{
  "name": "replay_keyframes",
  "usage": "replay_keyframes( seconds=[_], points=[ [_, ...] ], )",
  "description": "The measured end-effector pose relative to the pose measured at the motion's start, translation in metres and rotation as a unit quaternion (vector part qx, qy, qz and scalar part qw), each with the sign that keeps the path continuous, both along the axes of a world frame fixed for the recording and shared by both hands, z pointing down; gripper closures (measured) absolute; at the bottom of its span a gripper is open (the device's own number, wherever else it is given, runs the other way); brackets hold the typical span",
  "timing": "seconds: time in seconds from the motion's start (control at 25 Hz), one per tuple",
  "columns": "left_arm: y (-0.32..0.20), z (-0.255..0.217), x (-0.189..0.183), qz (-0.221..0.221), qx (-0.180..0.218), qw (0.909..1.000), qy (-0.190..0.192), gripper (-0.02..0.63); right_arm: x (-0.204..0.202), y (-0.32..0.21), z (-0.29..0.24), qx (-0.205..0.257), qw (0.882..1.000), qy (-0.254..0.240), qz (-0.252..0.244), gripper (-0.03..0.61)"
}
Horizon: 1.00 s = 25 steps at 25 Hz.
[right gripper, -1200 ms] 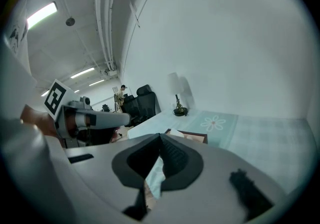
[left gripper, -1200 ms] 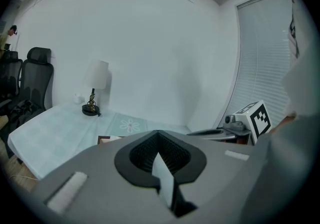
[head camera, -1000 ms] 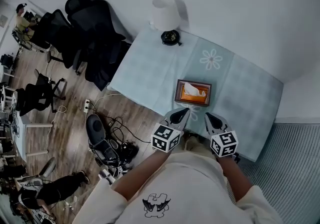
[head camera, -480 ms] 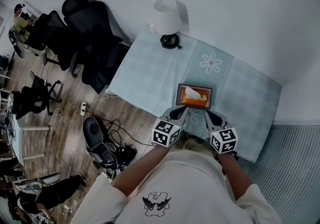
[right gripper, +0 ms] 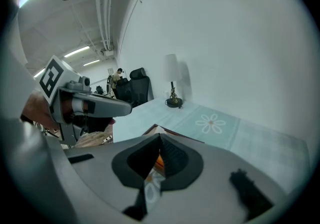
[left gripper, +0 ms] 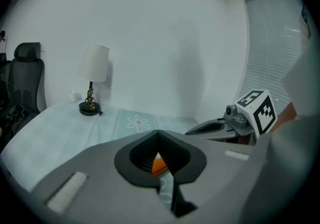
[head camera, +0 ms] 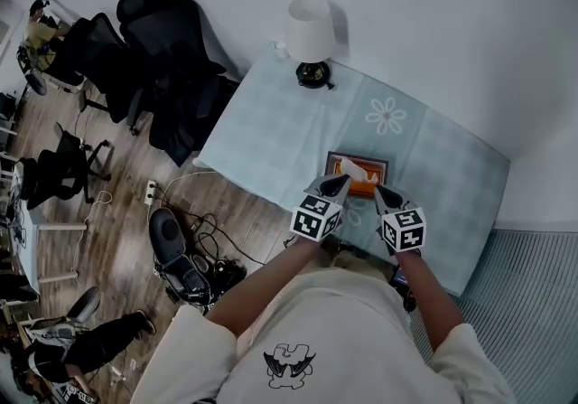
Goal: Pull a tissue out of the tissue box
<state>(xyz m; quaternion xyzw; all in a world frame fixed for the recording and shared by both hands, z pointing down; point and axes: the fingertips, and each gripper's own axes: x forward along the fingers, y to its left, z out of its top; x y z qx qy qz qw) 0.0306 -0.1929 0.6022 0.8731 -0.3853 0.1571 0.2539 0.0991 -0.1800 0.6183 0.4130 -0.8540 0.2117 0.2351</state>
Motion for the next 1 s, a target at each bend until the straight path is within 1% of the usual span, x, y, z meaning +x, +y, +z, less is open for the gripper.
replay_keyframes(
  seconds=[0.24,0.28,0.32,0.36,0.48,0.72,1.0],
  points=[
    [-0.015,0.023,0.005,0.007,-0.015,0.9997,-0.019,0.607,-0.003,-0.013,0.036,-0.027,0.999,0.032,-0.017,0.569],
    [-0.016,0.027,0.005,0.008,-0.018,0.9995,-0.023,0.607,-0.004,-0.014,0.041,-0.033,0.999,0.037,-0.022,0.553],
    [-0.017,0.031,0.005,0.007,-0.022,0.9994,-0.027,0.607,-0.005,-0.015,0.046,-0.038,0.998,0.042,-0.026,0.486],
    [-0.017,0.035,0.004,0.005,-0.025,0.9992,-0.031,0.607,-0.006,-0.015,0.05,-0.043,0.997,0.049,-0.029,0.455],
    [-0.018,0.047,0.001,-0.002,-0.04,0.9985,-0.037,0.589,-0.007,-0.019,0.06,-0.049,0.996,0.066,-0.032,0.429],
    [-0.018,0.062,-0.008,-0.009,-0.054,0.9975,-0.044,0.588,-0.01,-0.028,0.074,-0.059,0.994,0.081,-0.036,0.41],
    [-0.019,0.06,-0.007,-0.008,-0.055,0.9976,-0.041,0.589,-0.01,-0.033,0.087,-0.069,0.992,0.097,-0.035,0.408]
  ],
)
